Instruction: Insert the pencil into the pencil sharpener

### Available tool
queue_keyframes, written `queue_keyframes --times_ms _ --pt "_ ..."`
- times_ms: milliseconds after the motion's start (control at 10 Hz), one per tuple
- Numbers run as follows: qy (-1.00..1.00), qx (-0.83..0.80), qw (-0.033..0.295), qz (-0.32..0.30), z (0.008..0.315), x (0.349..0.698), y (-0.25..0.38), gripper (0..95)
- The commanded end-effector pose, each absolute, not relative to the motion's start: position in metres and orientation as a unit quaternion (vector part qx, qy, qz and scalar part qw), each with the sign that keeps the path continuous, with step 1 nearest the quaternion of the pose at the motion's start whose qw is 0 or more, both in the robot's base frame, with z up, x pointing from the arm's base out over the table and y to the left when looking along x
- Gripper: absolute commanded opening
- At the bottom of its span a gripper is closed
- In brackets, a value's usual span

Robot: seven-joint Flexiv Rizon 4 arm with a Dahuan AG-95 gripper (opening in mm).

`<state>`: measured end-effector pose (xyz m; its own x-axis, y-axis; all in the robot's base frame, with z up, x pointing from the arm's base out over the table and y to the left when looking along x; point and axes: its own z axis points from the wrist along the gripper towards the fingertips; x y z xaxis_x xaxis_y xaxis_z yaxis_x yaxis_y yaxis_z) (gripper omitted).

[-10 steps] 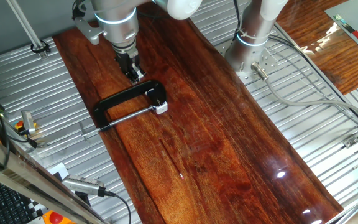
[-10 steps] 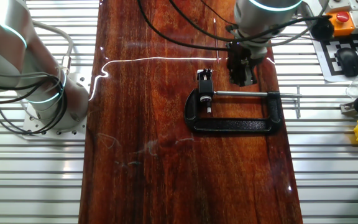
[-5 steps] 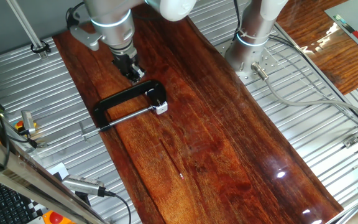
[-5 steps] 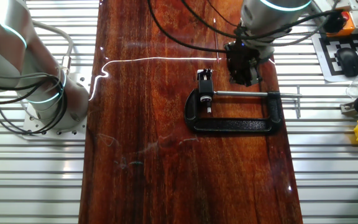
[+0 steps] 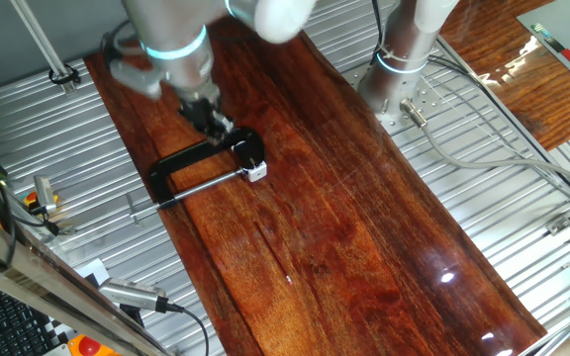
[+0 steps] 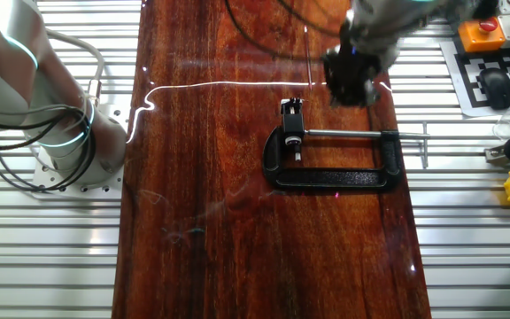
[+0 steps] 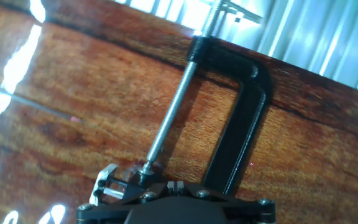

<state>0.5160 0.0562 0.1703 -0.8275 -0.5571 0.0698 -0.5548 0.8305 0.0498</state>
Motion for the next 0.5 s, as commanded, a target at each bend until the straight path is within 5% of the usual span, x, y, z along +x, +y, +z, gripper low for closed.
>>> queue_keyframes --times_ms 100,500 --pt "-0.954 0.296 0.039 -0.013 0.158 0.523 0.101 0.0" --pt "-0.955 0.293 0.041 -0.009 0.141 0.526 0.135 0.0"
